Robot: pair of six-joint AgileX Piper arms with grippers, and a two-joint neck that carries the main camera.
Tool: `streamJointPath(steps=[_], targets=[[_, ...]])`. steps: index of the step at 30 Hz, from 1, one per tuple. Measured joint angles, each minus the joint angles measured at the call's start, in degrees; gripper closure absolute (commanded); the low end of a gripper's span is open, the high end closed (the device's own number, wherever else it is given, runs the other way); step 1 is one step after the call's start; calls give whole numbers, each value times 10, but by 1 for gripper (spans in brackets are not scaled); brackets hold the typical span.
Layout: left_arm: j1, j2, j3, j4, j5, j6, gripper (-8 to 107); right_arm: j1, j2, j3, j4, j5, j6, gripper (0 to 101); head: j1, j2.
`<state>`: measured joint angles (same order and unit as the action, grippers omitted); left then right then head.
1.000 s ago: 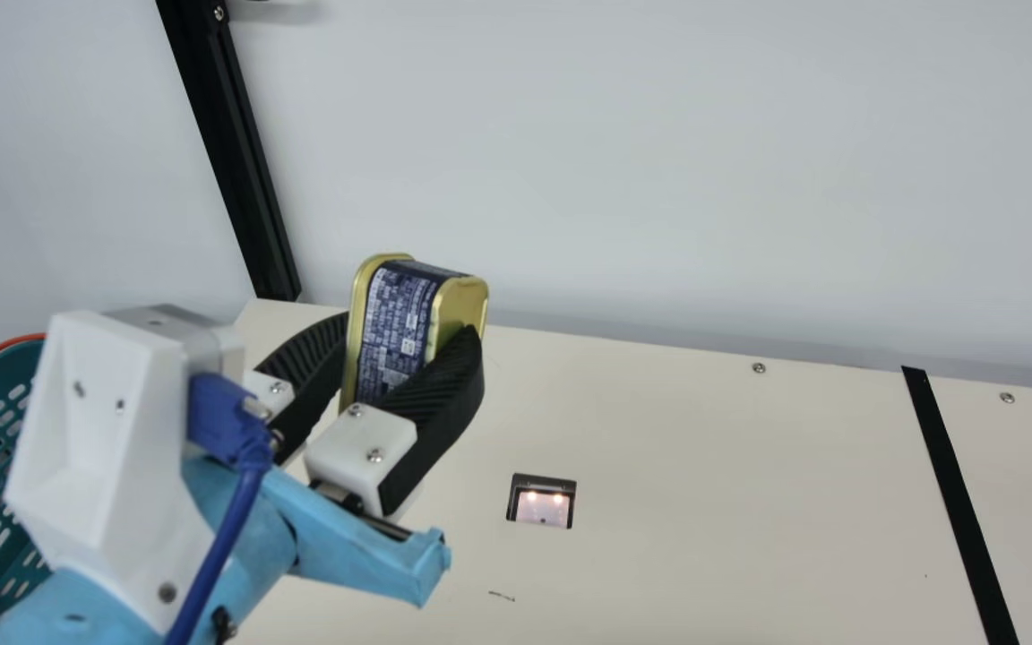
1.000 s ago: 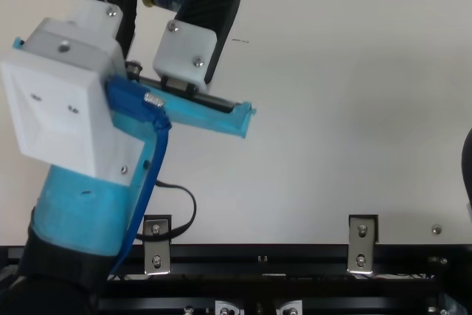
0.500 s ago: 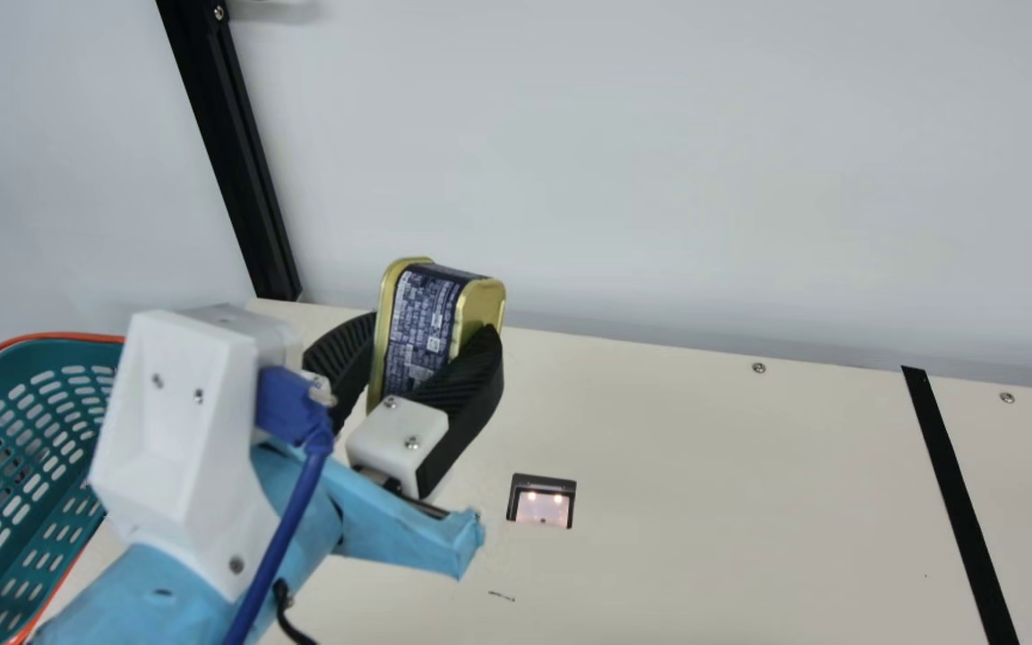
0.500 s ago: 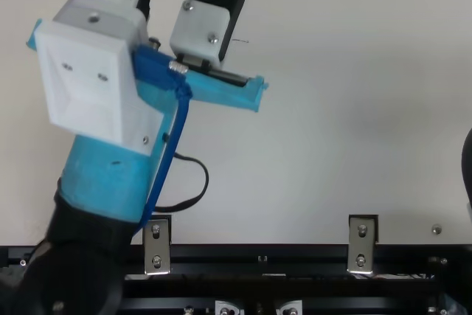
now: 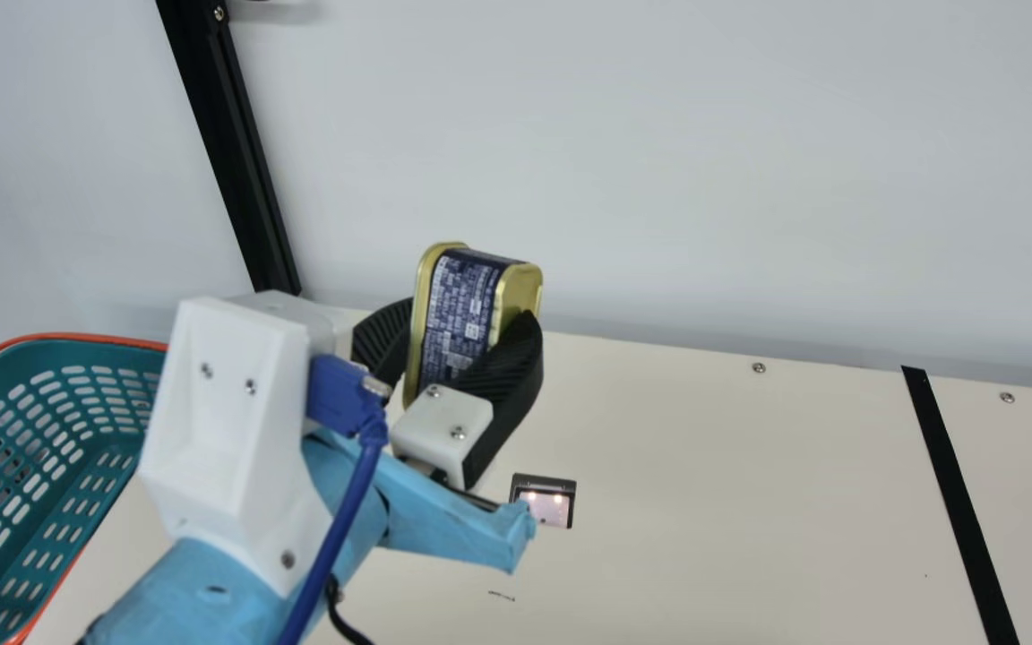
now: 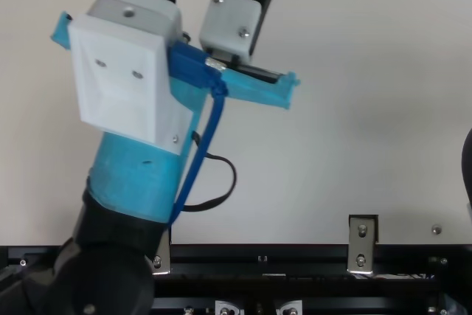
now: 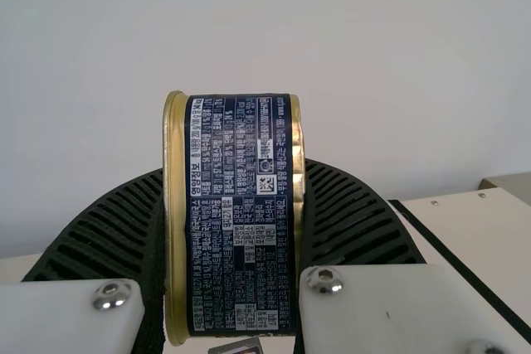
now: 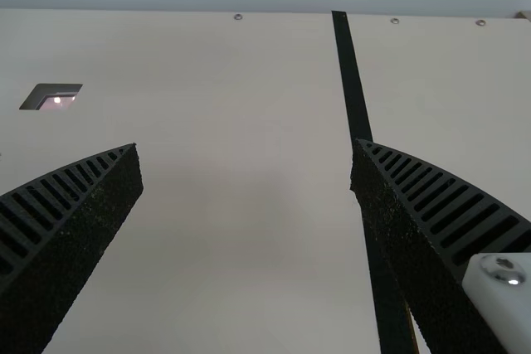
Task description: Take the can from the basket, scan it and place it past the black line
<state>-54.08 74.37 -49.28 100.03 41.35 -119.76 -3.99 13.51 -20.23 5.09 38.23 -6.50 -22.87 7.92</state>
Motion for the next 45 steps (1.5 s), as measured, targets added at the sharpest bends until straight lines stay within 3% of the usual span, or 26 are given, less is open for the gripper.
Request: streamJointPath(steps=[25, 45], targets=[[8, 14, -20, 0, -12, -2, 89, 0, 0, 0, 0, 0, 0, 0, 0, 0], [5, 67, -77, 0, -12, -2, 89, 0, 0, 0, 0, 0, 0, 0, -3, 3]])
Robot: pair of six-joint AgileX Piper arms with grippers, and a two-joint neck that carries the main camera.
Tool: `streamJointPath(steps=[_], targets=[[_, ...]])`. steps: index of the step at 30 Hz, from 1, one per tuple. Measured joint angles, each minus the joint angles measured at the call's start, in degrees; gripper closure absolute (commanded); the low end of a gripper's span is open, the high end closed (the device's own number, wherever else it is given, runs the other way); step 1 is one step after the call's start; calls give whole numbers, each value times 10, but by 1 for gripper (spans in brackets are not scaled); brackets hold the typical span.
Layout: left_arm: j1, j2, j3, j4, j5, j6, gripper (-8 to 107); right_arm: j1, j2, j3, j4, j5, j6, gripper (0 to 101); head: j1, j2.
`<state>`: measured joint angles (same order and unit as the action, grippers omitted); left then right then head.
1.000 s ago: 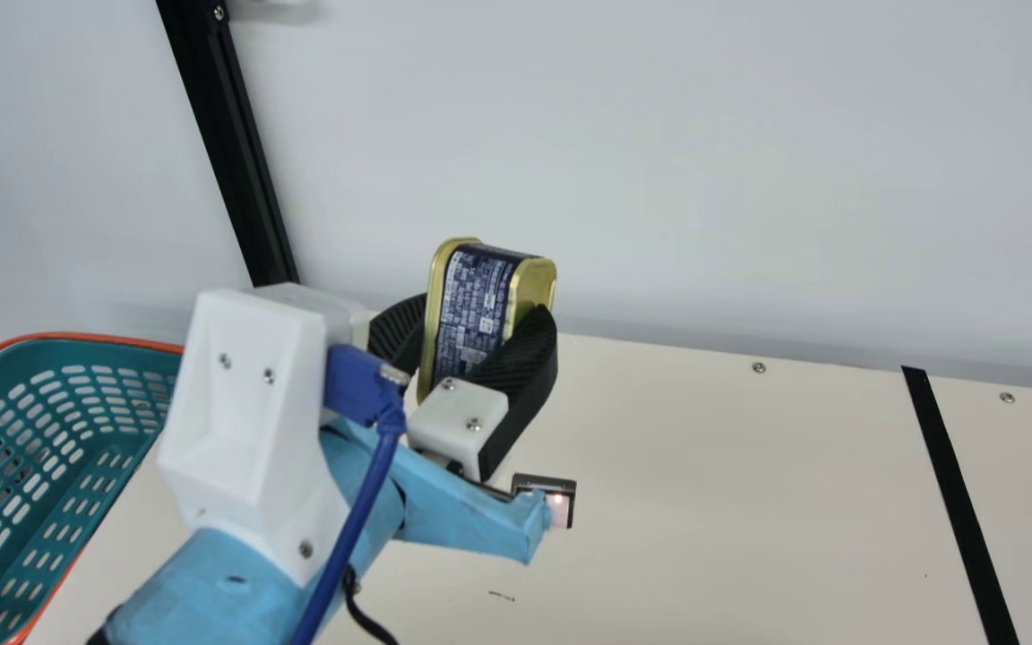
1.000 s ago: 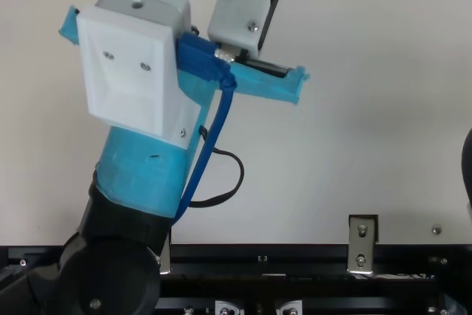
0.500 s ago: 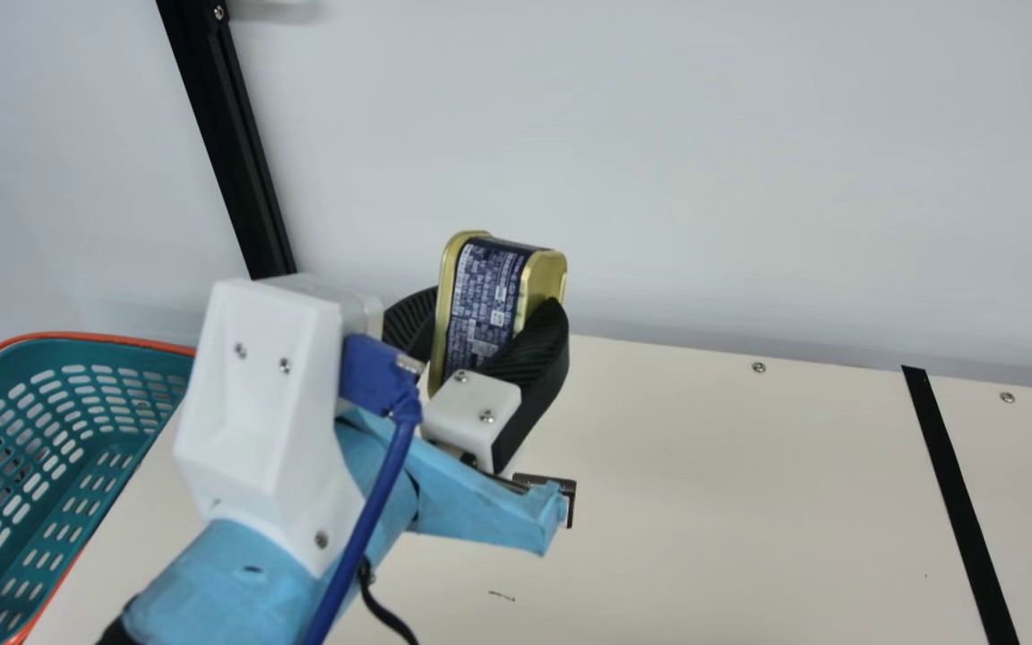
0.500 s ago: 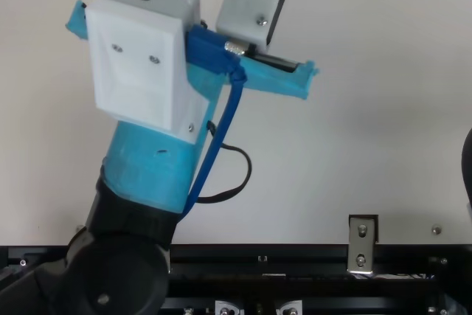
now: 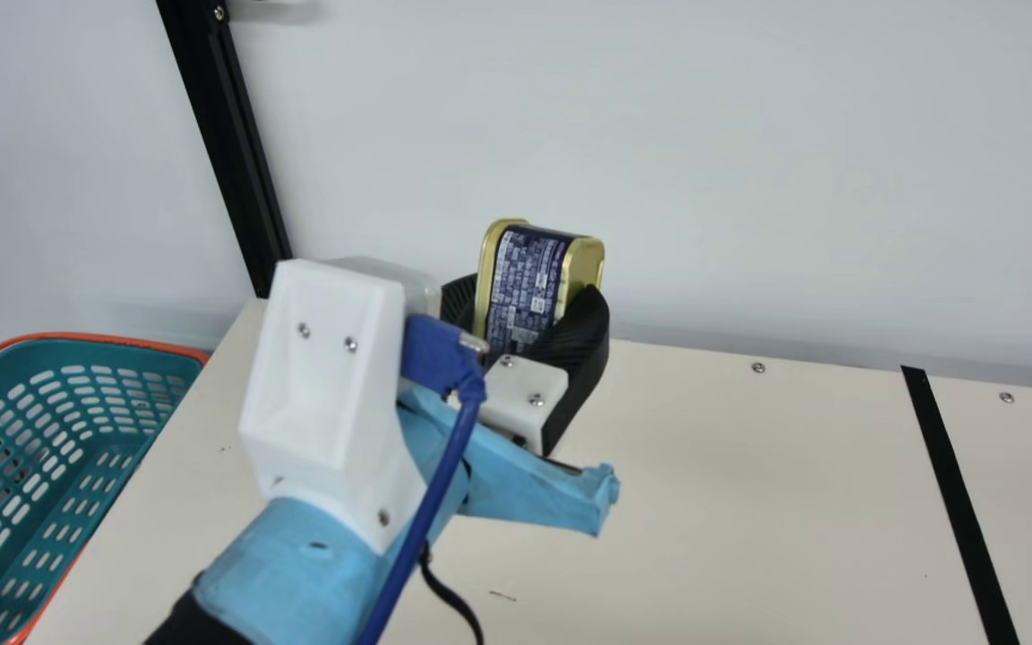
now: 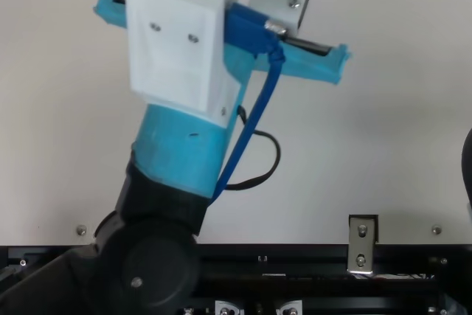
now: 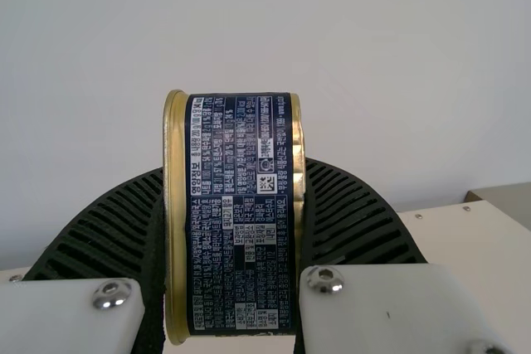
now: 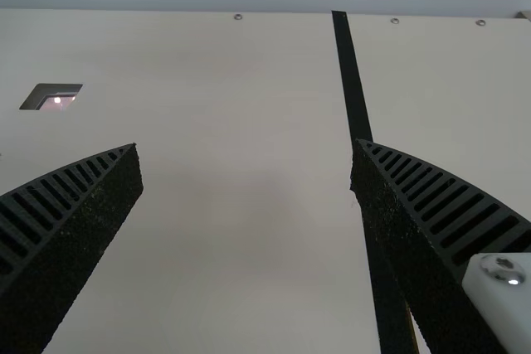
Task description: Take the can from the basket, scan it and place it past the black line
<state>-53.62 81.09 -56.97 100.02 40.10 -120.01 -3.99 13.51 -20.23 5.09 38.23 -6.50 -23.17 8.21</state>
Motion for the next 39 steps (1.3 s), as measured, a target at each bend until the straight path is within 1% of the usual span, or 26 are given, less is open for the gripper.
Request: streamJointPath(steps=[9, 18, 29, 34, 39], targets=[[-1, 31, -26, 0, -1, 0, 89, 0, 0, 0, 0, 0, 0, 0, 3, -3], [-3, 52, -33, -1, 5, 0, 89, 0, 0, 0, 0, 0, 0, 0, 0, 0], [7, 40, 3, 0, 13, 0, 89, 0, 0, 0, 0, 0, 0, 0, 3, -3], [32, 41, 0, 0, -5, 0, 89, 0, 0, 0, 0, 0, 0, 0, 3, -3], [77, 58, -24, 0, -37, 0, 89, 0, 0, 0, 0, 0, 0, 0, 0, -3]])
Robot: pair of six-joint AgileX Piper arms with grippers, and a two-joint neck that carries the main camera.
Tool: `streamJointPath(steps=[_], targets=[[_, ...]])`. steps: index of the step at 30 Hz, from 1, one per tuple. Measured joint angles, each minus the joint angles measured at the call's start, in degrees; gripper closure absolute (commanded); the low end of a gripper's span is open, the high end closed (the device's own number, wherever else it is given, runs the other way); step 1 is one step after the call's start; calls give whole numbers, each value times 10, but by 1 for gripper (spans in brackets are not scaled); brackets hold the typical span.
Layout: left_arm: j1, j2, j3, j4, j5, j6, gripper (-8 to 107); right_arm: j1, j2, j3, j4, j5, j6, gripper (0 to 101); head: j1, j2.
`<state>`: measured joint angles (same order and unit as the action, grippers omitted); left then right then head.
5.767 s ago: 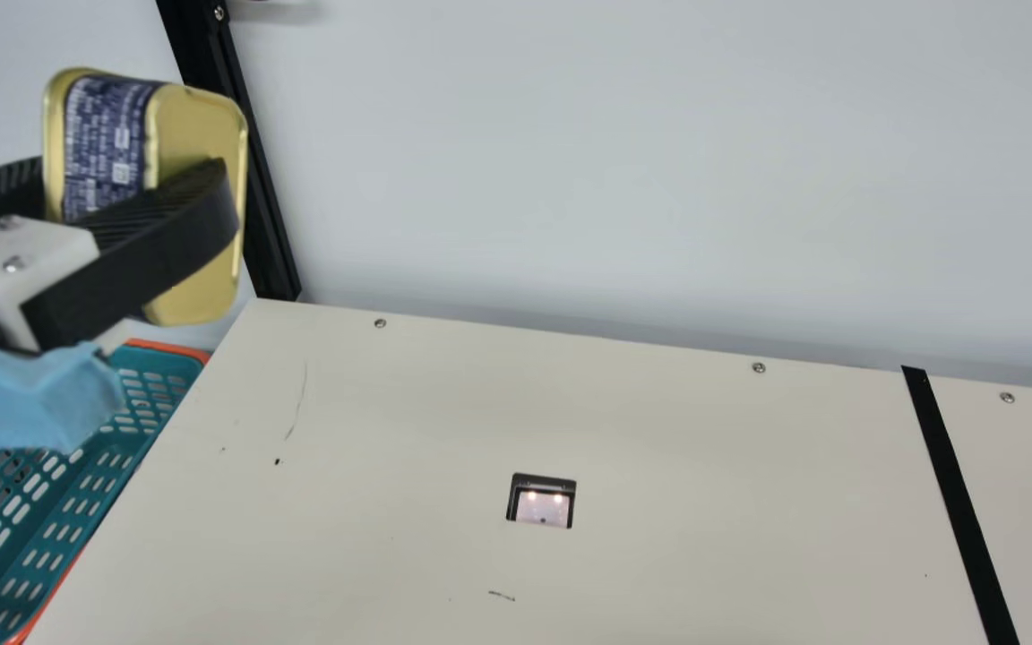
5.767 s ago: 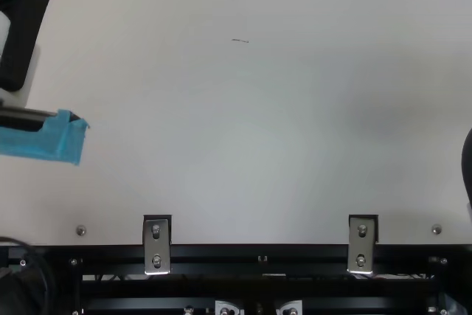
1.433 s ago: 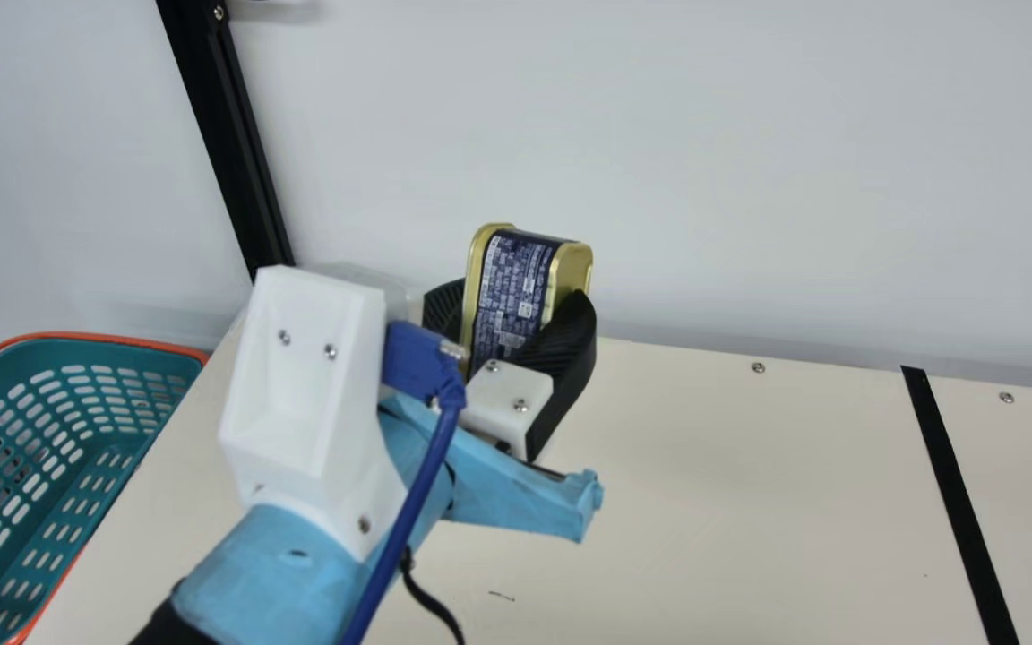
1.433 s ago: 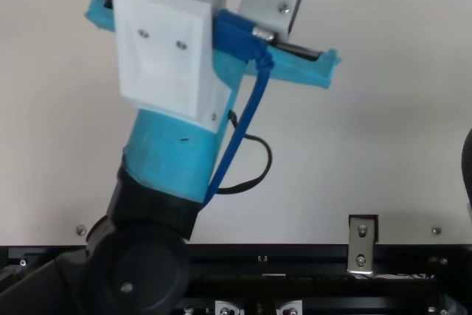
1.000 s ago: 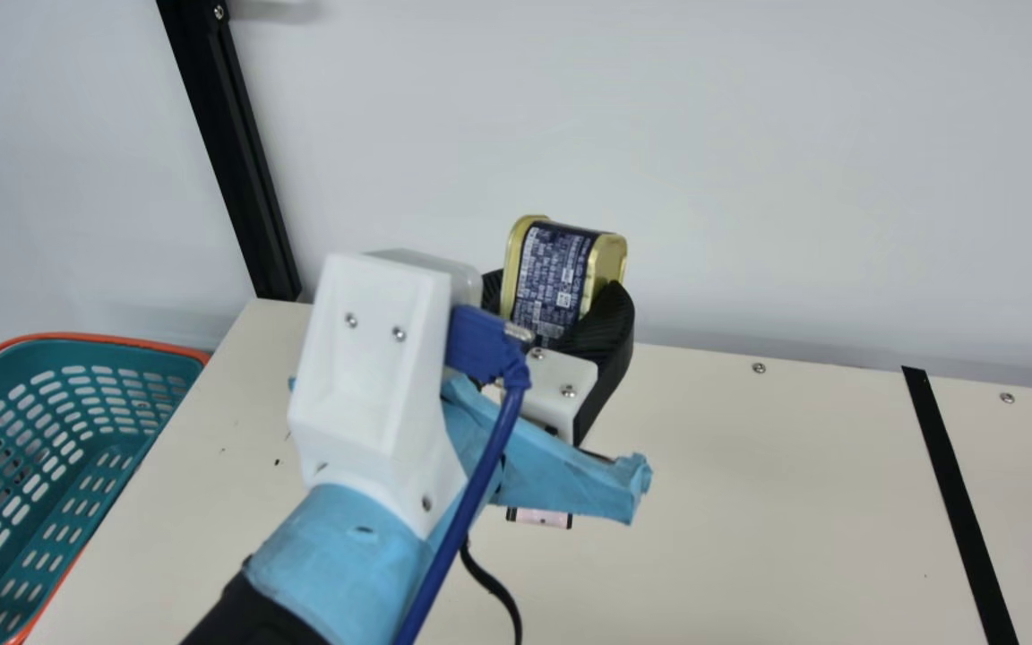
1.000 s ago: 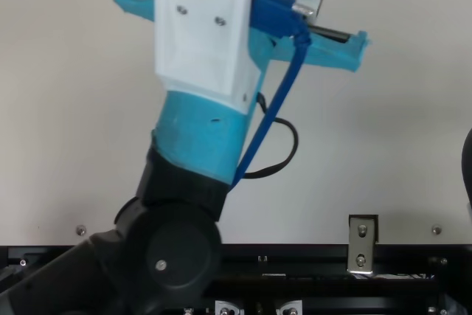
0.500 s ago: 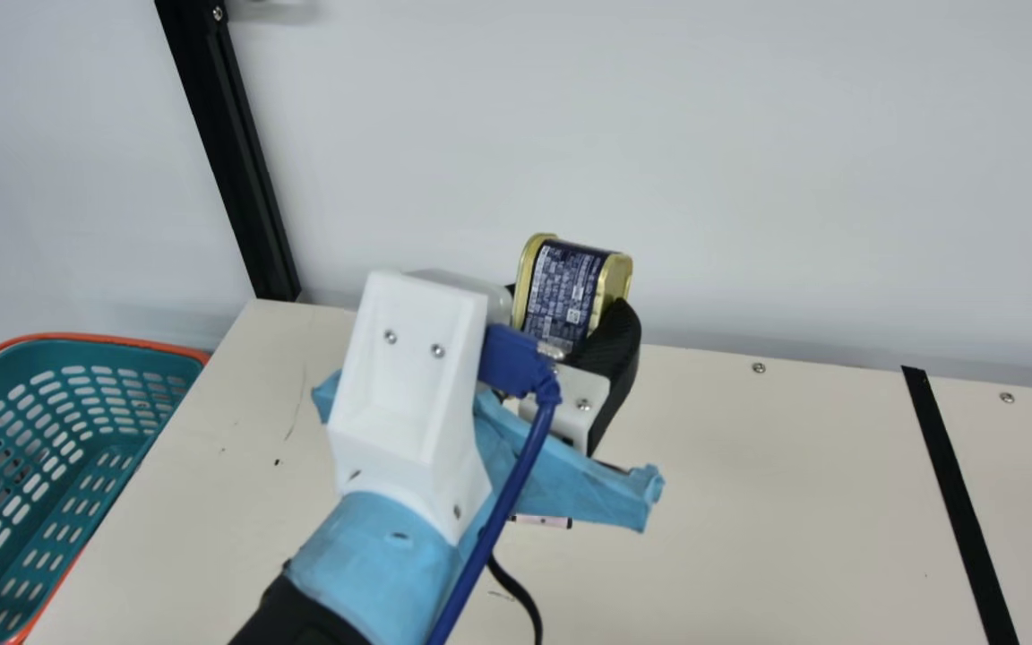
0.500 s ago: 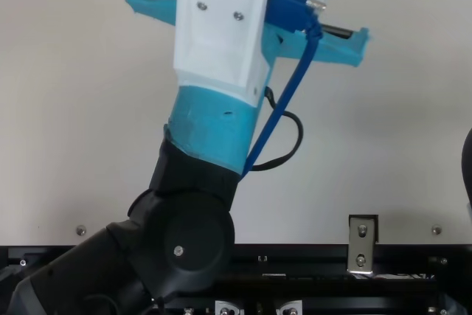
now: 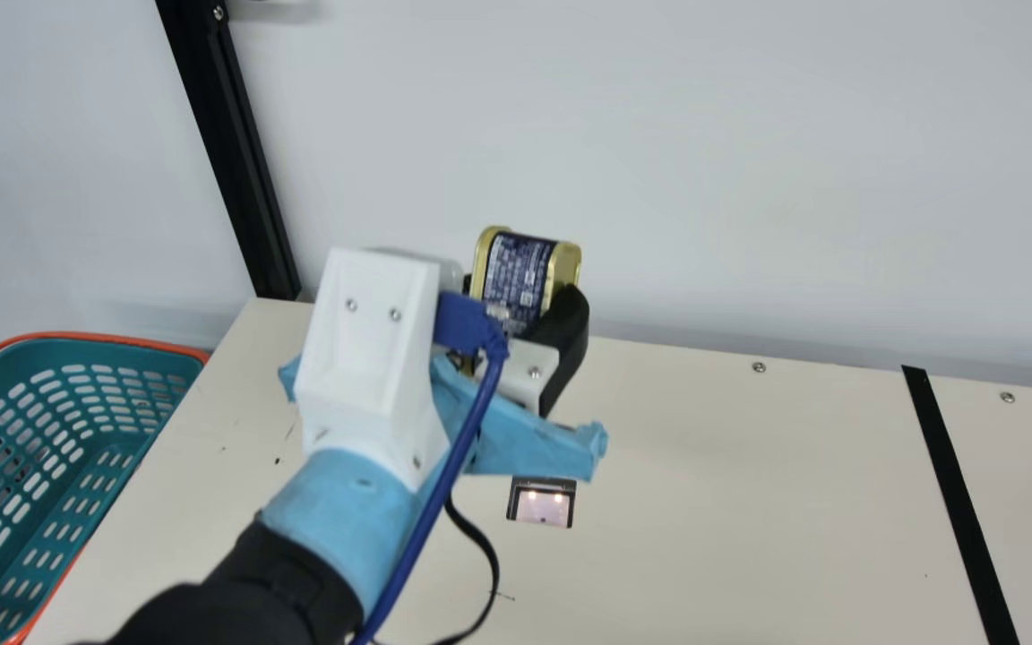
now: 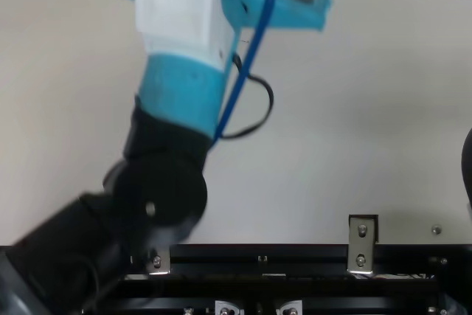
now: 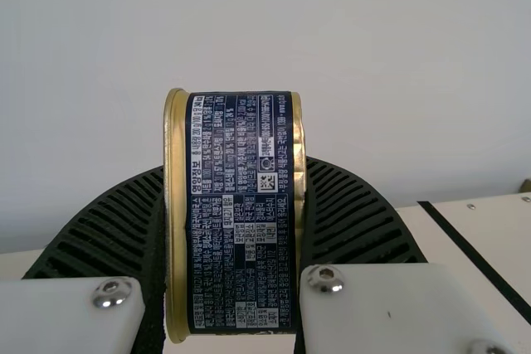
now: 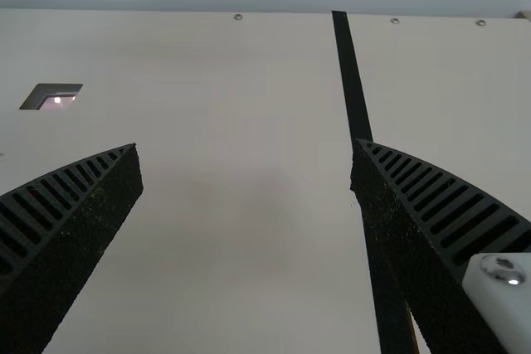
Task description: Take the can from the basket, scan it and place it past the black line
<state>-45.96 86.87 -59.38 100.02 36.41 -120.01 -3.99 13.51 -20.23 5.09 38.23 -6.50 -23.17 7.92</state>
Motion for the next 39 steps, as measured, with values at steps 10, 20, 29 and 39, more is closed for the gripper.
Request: streamJointPath(steps=[10, 20, 29, 39], targets=[[11, 60, -52, -25, -3, 0, 89, 0, 0, 0, 0, 0, 0, 0, 3, 0], [0, 115, -80, -35, 9, 0, 89, 0, 0, 0, 0, 0, 0, 0, 3, 0], [-5, 144, -89, -38, 28, 0, 89, 0, 0, 0, 0, 0, 0, 0, 3, 0], [-7, 157, -82, -38, 48, 0, 89, 0, 0, 0, 0, 0, 0, 0, 0, 0]])
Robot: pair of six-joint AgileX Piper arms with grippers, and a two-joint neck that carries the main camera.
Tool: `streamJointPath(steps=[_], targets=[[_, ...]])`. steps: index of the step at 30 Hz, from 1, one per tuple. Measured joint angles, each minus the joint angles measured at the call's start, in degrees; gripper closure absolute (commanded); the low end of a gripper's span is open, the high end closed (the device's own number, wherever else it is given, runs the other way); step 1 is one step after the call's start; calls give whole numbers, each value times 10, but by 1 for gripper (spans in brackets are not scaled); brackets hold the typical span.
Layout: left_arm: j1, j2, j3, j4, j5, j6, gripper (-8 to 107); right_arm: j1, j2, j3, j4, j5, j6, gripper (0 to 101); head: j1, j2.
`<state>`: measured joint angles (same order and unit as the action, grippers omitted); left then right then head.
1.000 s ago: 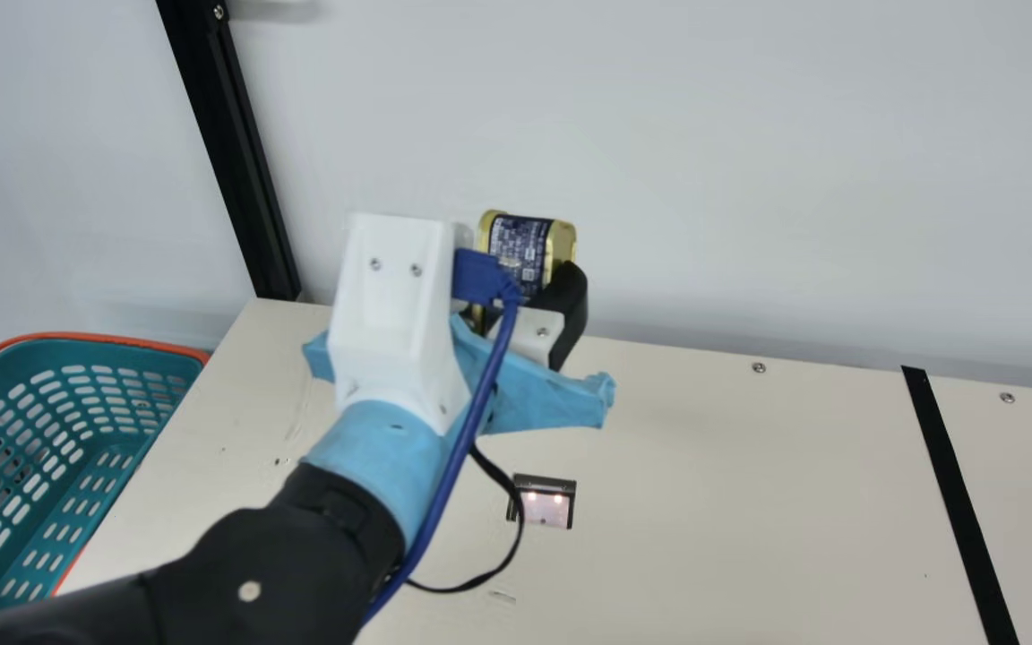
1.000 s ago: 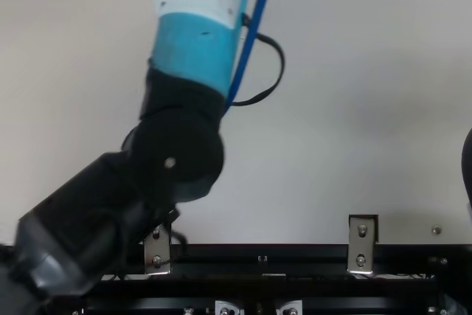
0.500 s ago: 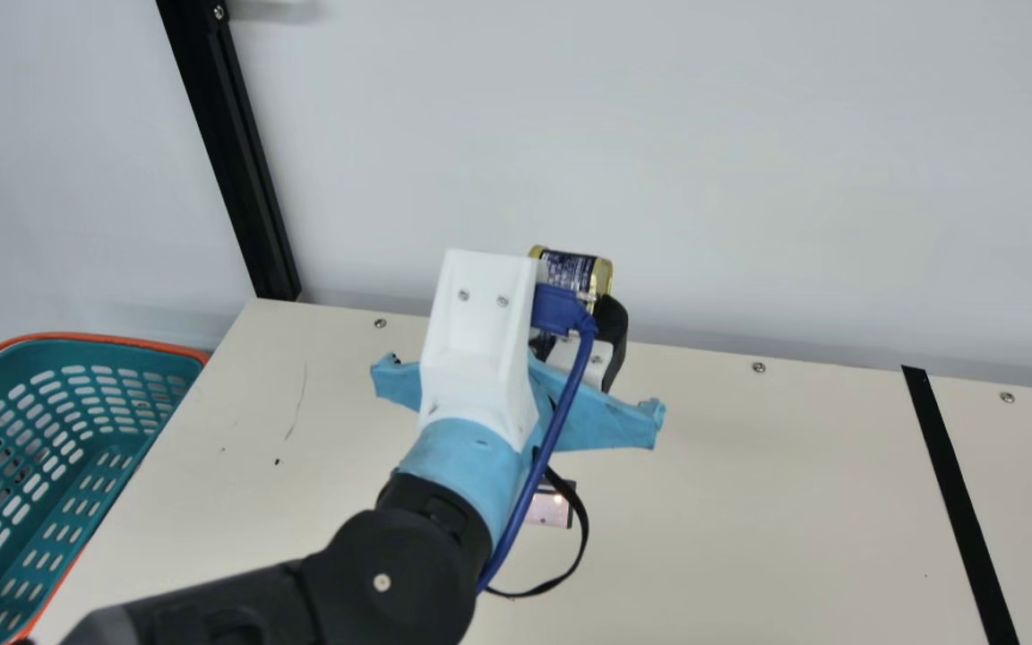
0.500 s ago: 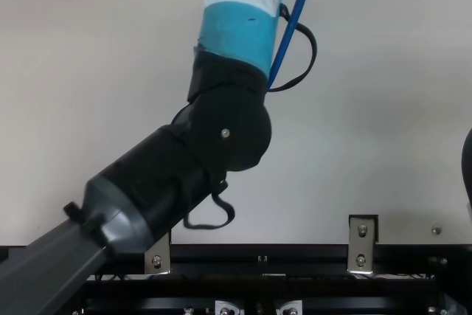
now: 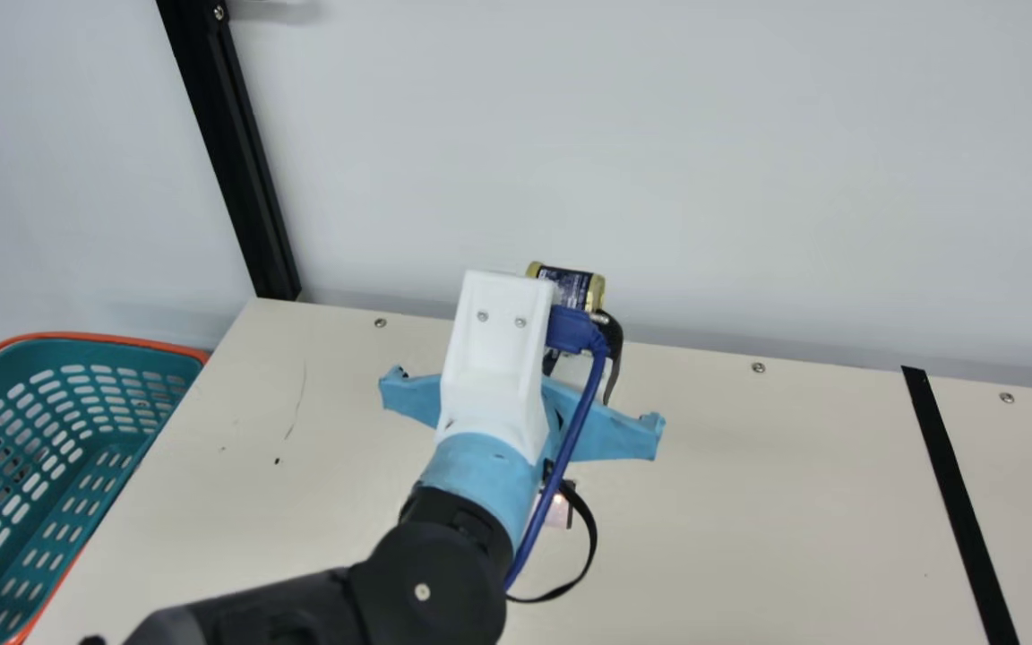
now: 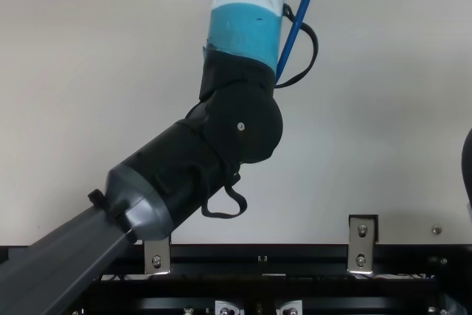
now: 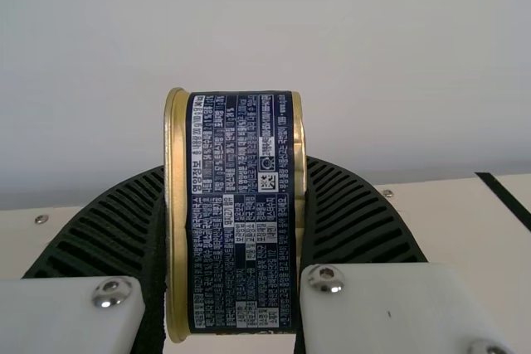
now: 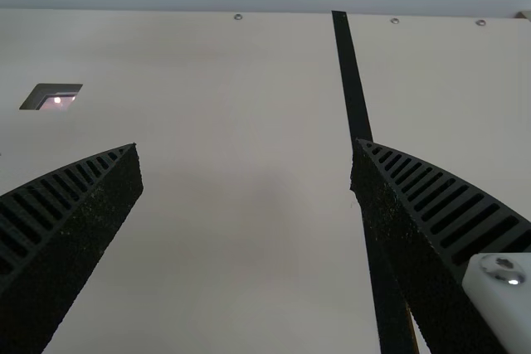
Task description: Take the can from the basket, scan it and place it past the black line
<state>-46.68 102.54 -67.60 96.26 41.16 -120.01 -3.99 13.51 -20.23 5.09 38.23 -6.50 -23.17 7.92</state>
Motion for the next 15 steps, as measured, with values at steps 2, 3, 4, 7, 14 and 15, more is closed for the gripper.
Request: streamJointPath(steps=[2, 3, 4, 7, 14, 15], targets=[[0, 0, 3, -5, 4, 0, 89, 0, 0, 0, 0, 0, 0, 0, 3, 0], [0, 0, 4, -6, 4, 0, 89, 0, 0, 0, 0, 0, 0, 0, 3, 0], [0, 0, 7, -7, 4, 0, 89, 0, 0, 0, 0, 0, 0, 0, 3, 0], [2, 0, 12, -12, 6, 0, 89, 0, 0, 0, 0, 0, 0, 0, 0, 0], [6, 0, 23, -20, 10, 0, 89, 0, 0, 0, 0, 0, 0, 0, 3, 0], [7, 0, 25, -22, 11, 0, 89, 0, 0, 0, 0, 0, 0, 0, 3, 0]])
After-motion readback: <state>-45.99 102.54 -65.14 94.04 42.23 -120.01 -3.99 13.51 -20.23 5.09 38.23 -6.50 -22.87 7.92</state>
